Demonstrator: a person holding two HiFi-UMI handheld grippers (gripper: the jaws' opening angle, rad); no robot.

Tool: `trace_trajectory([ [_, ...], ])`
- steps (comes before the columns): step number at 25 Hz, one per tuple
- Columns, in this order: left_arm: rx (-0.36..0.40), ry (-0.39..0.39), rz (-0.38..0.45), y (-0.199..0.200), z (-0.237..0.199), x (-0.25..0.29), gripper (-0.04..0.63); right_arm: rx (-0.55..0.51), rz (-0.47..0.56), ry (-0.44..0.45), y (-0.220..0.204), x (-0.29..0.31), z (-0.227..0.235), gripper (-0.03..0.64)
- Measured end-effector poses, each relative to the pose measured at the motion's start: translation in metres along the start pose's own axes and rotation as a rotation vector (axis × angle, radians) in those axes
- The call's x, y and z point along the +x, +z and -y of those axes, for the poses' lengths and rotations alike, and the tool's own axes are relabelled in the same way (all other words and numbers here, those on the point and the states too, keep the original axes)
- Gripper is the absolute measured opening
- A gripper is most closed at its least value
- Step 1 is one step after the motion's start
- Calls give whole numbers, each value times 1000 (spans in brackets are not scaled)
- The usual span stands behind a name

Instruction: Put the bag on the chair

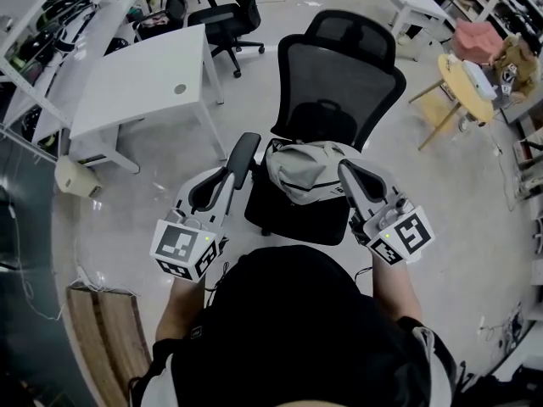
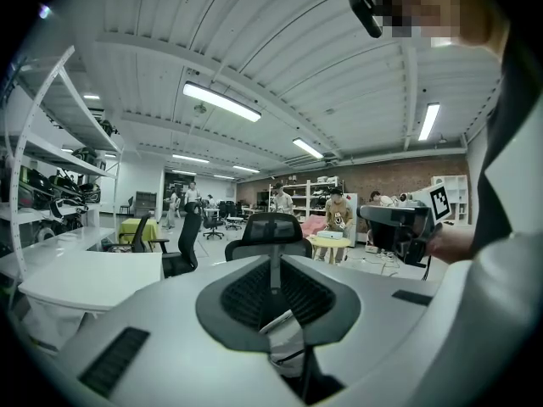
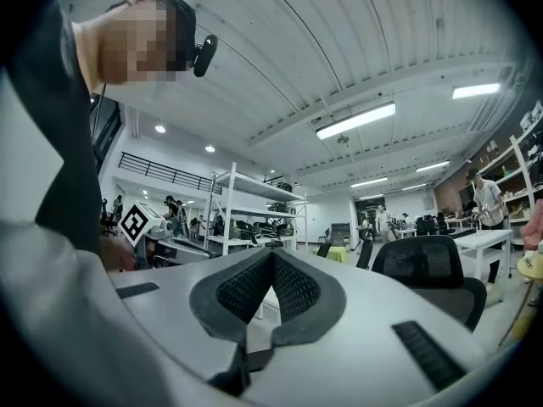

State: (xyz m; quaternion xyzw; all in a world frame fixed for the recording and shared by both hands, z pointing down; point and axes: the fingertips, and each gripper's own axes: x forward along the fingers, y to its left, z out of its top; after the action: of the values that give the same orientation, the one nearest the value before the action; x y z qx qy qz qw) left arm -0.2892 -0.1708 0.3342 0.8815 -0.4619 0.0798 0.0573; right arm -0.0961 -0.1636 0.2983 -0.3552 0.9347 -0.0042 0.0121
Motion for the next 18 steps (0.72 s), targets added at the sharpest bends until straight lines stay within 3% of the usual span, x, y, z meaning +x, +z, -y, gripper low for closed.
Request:
trace_trajectory([
  [18, -24, 9, -12, -12, 12, -25, 44, 40, -12, 31, -7, -10, -23, 28],
])
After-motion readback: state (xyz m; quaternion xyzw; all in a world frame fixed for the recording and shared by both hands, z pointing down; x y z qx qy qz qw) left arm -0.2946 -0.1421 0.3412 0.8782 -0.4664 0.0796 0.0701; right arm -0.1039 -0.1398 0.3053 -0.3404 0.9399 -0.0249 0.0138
